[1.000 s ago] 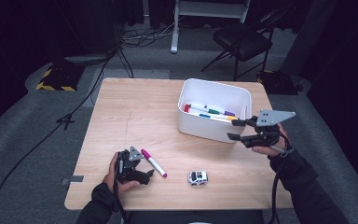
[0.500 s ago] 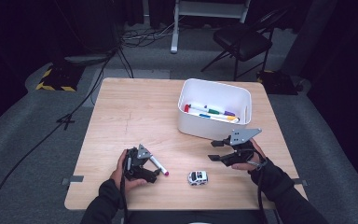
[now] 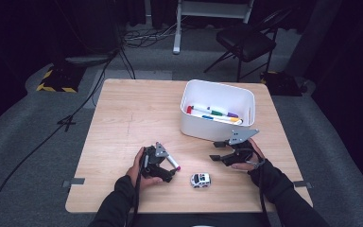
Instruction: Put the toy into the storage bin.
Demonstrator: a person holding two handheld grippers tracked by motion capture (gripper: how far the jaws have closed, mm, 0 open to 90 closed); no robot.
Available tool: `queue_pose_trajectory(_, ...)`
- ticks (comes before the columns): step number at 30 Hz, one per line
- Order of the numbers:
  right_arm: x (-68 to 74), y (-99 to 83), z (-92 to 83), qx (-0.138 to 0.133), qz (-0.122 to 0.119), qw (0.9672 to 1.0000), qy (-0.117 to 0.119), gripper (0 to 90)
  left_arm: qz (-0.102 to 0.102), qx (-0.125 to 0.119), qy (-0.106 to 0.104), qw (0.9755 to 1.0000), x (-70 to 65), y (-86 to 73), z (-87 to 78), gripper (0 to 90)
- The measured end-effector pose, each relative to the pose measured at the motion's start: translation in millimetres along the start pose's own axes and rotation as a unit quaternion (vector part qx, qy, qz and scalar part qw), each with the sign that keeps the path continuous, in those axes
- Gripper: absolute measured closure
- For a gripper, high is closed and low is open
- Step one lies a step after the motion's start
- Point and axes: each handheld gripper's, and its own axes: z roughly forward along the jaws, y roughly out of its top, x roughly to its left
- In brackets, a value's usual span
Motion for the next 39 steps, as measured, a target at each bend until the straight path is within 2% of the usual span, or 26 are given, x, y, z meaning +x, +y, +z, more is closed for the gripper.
queue_pose_trajectory(2,0.8,2.6,6.5,0.004,0.003,1.0,0.001,41.3,0.003,0.001,0.003,1.0,0.2,-1.0,-1.4,0.6)
queue_pose_trajectory(4,2.0,7.1,15.5,0.006,-0.014,0.9999,0.002,40.8,-0.001,-0.001,-0.003,1.0,-0.1,-2.8,-2.2,0.6)
queue_pose_trajectory(7,2.7,14.2,27.7,0.014,-0.015,0.9998,0.002,39.0,0.0,-0.004,0.006,1.0,0.2,-7.7,-5.8,0.6)
queue_pose_trajectory(9,1.4,17.4,35.3,0.017,-0.01,0.9998,0.004,38.4,0.001,-0.002,-0.001,1.0,1.8,-12.2,-10.1,0.6)
queue_pose_trajectory(12,-1.5,22.0,48.4,0.031,-0.007,0.9995,0.002,37.2,-0.001,-0.002,0.002,1.0,5.0,-20.6,-17.3,0.6)
queue_pose_trajectory(14,-3.1,24.3,55.5,0.037,-0.003,0.9993,-0.003,36.3,-0.01,0.0,-0.001,0.9999,6.2,-26.0,-21.3,0.6)
queue_pose_trajectory(15,-3.9,25.0,57.2,0.037,-0.001,0.9993,-0.003,36.1,-0.007,-0.002,0.008,0.9999,7.9,-28.6,-23.9,0.5)
queue_pose_trajectory(16,-4.1,26.0,58.7,0.039,0.005,0.9992,-0.003,35.8,-0.015,-0.002,0.008,0.9999,8.3,-31.6,-26.2,0.6)
queue_pose_trajectory(19,-5.9,27.2,64.0,0.047,0.003,0.9989,-0.007,37.4,-0.015,-0.003,0.018,0.9997,12.2,-37.4,-31.6,0.6)
queue_pose_trajectory(22,-5.5,27.6,69.6,0.058,-0.007,0.9982,-0.01,36.2,-0.024,0.0,0.014,0.9996,11.6,-38.2,-32.0,0.6)
queue_pose_trajectory(25,-4.4,25.5,74.1,0.057,0.009,0.9983,0.002,33.7,-0.024,0.0,0.014,0.9996,11.6,-38.2,-32.1,0.6)
queue_pose_trajectory(27,-3.2,23.8,77.0,0.065,0.014,0.9978,-0.004,33.4,-0.023,0.0,0.014,0.9996,11.7,-38.2,-32.0,0.5)
queue_pose_trajectory(29,-4.3,21.7,79.4,0.075,0.004,0.9971,-0.01,33.5,-0.024,0.0,0.013,0.9996,11.6,-38.2,-32.0,0.5)
queue_pose_trajectory(32,-3.5,19.5,83.6,0.08,0.013,0.9967,-0.009,33.0,-0.022,-0.002,0.017,0.9996,12.0,-37.7,-31.6,0.4)
queue_pose_trajectory(33,-3.2,19.0,85.3,0.085,0.008,0.9962,-0.015,33.8,-0.019,-0.003,0.019,0.9996,12.4,-37.4,-31.6,0.4)
queue_pose_trajectory(36,-2.9,18.7,86.9,0.076,0.01,0.9969,-0.018,37.3,-0.023,-0.002,0.012,0.9997,11.9,-37.3,-30.8,0.4)
queue_pose_trajectory(39,-5.2,16.7,86.2,0.06,0.016,0.9977,-0.028,52.3,-0.018,-0.002,0.016,0.9997,12.8,-36.9,-31.1,0.3)
